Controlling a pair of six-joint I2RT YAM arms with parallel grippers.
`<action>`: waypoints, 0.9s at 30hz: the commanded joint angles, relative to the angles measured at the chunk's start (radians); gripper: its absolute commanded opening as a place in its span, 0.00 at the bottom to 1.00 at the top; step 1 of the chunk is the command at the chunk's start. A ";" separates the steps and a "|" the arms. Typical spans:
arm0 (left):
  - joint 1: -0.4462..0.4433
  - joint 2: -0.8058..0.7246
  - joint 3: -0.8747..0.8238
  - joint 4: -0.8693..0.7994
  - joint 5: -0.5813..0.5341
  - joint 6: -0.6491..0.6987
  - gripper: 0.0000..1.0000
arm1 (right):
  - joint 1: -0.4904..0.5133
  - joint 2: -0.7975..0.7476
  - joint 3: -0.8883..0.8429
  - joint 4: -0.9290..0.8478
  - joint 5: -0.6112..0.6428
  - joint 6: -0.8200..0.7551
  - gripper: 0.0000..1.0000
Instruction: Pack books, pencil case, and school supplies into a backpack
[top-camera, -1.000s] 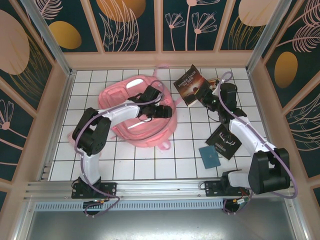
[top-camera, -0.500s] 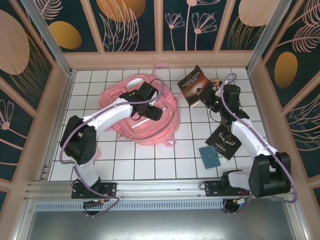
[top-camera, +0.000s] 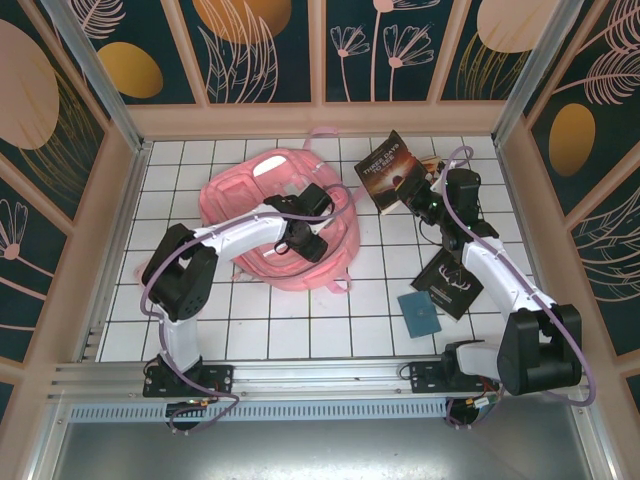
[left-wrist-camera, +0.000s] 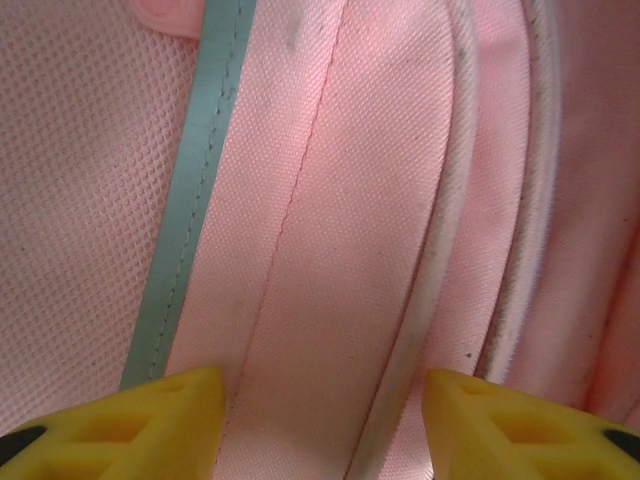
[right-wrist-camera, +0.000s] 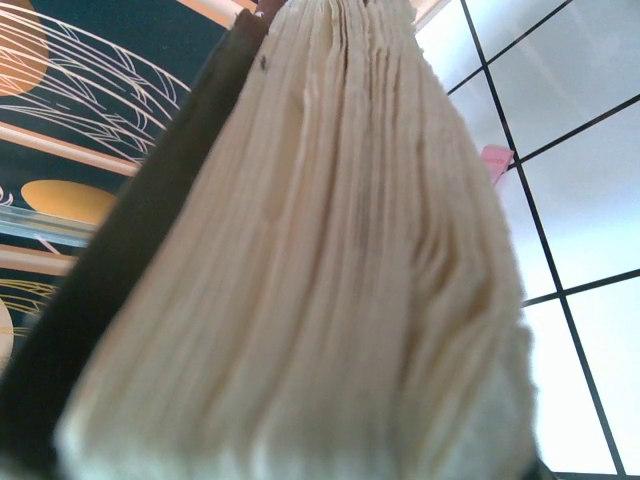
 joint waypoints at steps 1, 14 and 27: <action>0.002 0.022 0.013 -0.016 0.008 0.024 0.54 | -0.007 -0.010 0.011 0.084 -0.013 0.008 0.11; -0.017 0.062 0.024 -0.019 -0.182 0.029 0.37 | -0.007 -0.011 0.011 0.077 -0.014 0.005 0.11; -0.025 -0.149 0.079 0.059 -0.394 -0.056 0.00 | -0.007 -0.067 0.013 -0.036 -0.006 -0.045 0.11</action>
